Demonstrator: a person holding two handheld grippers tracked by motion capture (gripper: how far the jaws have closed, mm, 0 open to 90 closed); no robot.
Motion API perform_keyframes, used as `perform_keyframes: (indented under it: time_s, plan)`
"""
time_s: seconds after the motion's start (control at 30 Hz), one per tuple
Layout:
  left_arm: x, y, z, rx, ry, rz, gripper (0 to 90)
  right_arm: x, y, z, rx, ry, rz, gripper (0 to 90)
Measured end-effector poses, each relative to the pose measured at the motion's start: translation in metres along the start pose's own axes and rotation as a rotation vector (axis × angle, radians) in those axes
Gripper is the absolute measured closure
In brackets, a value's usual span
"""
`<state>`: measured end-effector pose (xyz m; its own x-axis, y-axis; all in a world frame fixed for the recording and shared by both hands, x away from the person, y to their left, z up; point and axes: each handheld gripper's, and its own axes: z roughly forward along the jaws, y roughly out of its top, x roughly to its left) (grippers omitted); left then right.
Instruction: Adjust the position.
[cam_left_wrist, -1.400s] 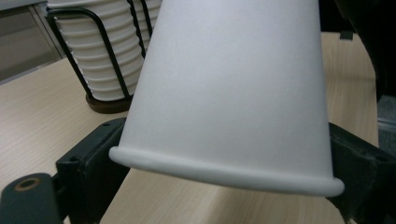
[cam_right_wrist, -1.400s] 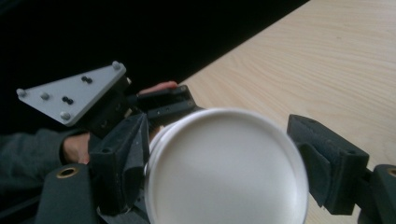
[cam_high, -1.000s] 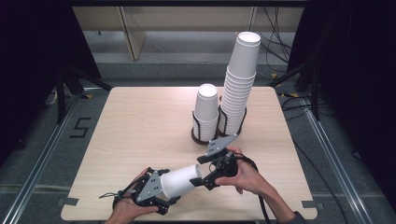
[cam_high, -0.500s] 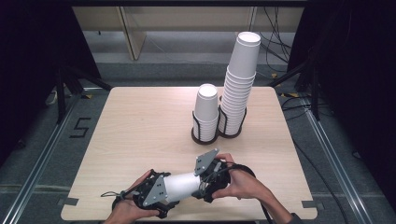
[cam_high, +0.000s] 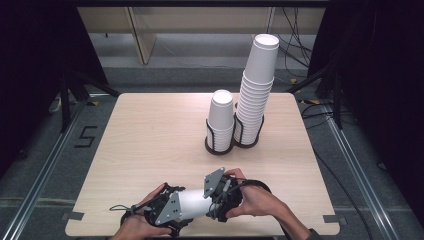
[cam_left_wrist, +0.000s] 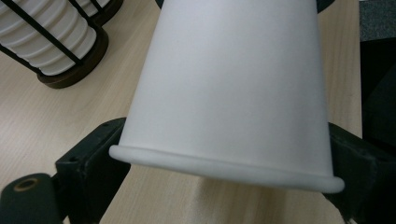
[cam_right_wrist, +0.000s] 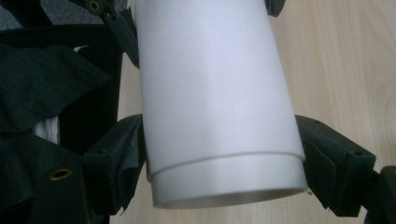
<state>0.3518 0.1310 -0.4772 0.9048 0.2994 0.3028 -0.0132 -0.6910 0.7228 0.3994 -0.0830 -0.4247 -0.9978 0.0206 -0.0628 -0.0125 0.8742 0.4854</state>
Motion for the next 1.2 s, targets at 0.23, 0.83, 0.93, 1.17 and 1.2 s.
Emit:
perform_keyframes:
  time_s: [0.23,0.83,0.93,1.17,1.2]
  plan:
    - [-0.0004,-0.0008,-0.0005,0.009,-0.013,0.011,9.6,-0.0007,0.0001,0.0049,0.037,-0.004,-0.045,22.2]
    - [-0.0017,-0.0008,-0.0017,-0.018,-0.009,0.037,9.9,-0.0004,-0.0023,0.0081,0.045,-0.006,-0.071,22.7]
    - [-0.0026,-0.0011,-0.0014,-0.024,-0.008,0.04,9.9,-0.0008,-0.0031,0.0094,0.05,0.004,-0.081,23.6]
    - [0.0038,-0.0081,-0.0014,-0.198,-0.013,-0.119,3.7,-0.0047,-0.0075,0.0023,-0.017,0.024,-0.023,23.5]
    - [0.0038,-0.0081,-0.0014,-0.198,-0.013,-0.119,2.8,-0.0076,-0.0083,0.0025,-0.047,0.039,-0.047,23.6]
